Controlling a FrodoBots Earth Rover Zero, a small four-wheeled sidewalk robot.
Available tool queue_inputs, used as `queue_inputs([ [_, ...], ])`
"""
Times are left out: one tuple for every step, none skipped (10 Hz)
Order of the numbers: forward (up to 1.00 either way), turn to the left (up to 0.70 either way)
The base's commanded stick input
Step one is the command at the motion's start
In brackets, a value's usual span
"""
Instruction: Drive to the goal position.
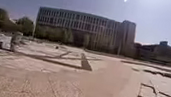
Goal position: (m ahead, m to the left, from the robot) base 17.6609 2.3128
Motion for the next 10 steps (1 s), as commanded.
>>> queue_inputs([
  [0.85,-0.08],
  [0.85,-0.10],
  [0.85,-0.24],
  [0.85,-0.33],
  [0.85,-0.33],
  [0.85,-0.33],
  [0.85,-0.33],
  [0.85,-0.33],
  [0.85,-0.33],
  [0.85,-0.33],
])
